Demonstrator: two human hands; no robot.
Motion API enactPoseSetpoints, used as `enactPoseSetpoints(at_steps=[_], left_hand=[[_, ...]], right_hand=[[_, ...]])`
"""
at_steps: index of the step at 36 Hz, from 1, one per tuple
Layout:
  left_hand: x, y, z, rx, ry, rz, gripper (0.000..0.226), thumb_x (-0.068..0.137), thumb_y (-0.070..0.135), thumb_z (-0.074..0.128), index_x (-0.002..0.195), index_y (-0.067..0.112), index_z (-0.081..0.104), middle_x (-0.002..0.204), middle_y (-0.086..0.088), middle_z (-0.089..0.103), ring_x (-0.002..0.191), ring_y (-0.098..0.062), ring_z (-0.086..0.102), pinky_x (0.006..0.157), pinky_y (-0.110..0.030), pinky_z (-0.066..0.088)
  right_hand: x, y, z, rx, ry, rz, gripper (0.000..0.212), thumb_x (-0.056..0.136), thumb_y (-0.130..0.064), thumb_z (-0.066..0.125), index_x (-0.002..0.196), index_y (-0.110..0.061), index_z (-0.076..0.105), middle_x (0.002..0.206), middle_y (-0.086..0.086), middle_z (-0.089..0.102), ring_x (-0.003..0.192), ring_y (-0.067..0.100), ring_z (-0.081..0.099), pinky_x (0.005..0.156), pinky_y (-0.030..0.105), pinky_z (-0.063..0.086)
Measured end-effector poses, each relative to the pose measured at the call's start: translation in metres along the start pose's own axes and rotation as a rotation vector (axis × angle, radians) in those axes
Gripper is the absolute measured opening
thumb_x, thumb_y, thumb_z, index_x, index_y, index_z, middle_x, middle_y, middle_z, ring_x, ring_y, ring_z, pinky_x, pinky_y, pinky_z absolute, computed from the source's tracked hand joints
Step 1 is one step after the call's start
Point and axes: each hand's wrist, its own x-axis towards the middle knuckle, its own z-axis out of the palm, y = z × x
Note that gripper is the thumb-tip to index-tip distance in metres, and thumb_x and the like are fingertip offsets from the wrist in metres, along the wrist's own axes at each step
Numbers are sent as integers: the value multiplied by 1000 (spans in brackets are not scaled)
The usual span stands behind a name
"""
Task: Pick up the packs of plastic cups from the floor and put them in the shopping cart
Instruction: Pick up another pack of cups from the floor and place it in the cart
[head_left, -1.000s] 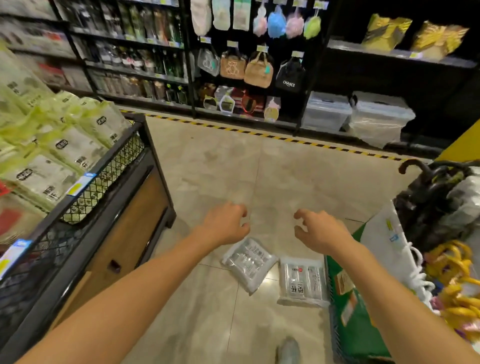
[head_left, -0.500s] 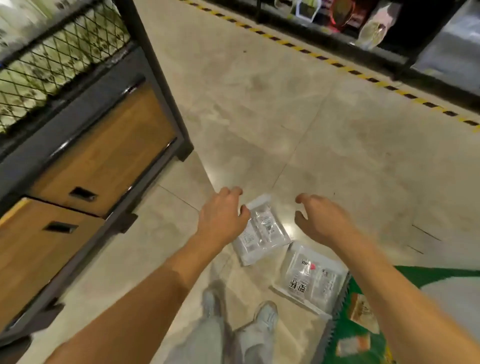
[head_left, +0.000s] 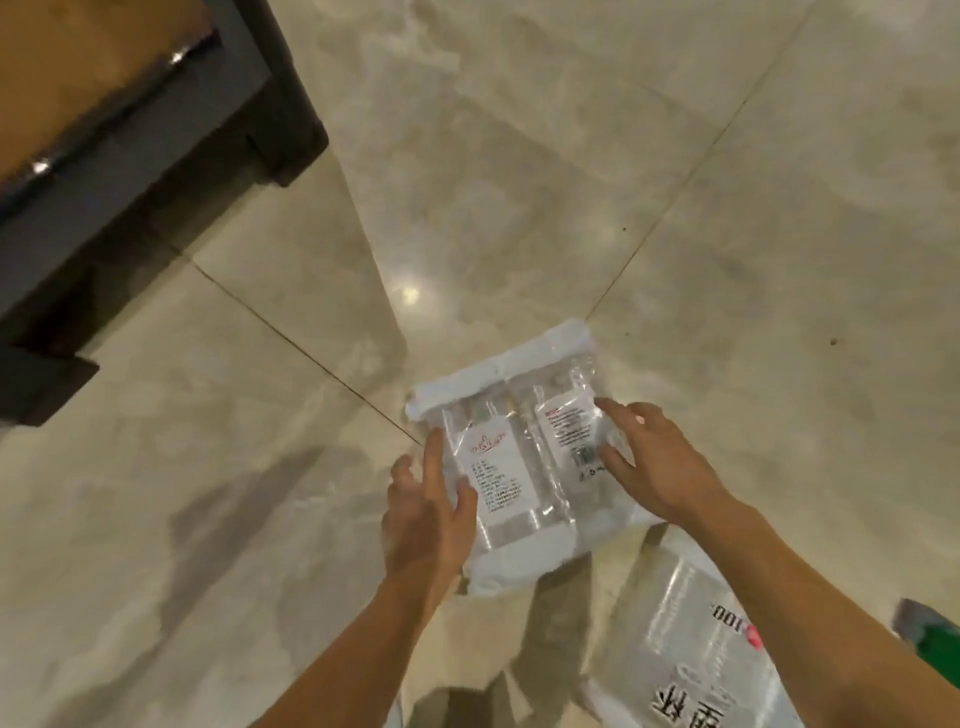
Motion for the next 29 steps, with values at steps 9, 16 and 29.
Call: enactPoseSetpoints(at_steps=[9, 16, 29], left_hand=[[61, -38, 95, -273, 112, 130, 68, 99, 36, 46, 158, 38, 12, 128, -1, 45, 111, -1, 35, 91, -28, 46], [51, -4, 16, -352, 90, 221, 61, 96, 54, 35, 151, 59, 8, 134, 5, 36, 112, -10, 54, 78, -14, 53], [-116, 155, -462, -318, 181, 375, 58, 102, 50, 40, 152, 55, 12, 134, 12, 43, 127, -4, 39, 108, -34, 34]], right_hand=[[67, 34, 72, 148, 106, -100, 59, 94, -67, 33, 149, -61, 13, 161, -6, 7, 140, 27, 30, 104, 51, 44], [36, -7, 15, 163, 175, -48, 59, 98, -62, 34, 152, -53, 15, 161, 0, 10, 142, 30, 31, 103, 53, 46], [-178, -277, -367, 216, 332, -208, 59, 96, -65, 34, 150, -60, 12, 162, -2, 7, 148, 26, 23, 111, 50, 39]])
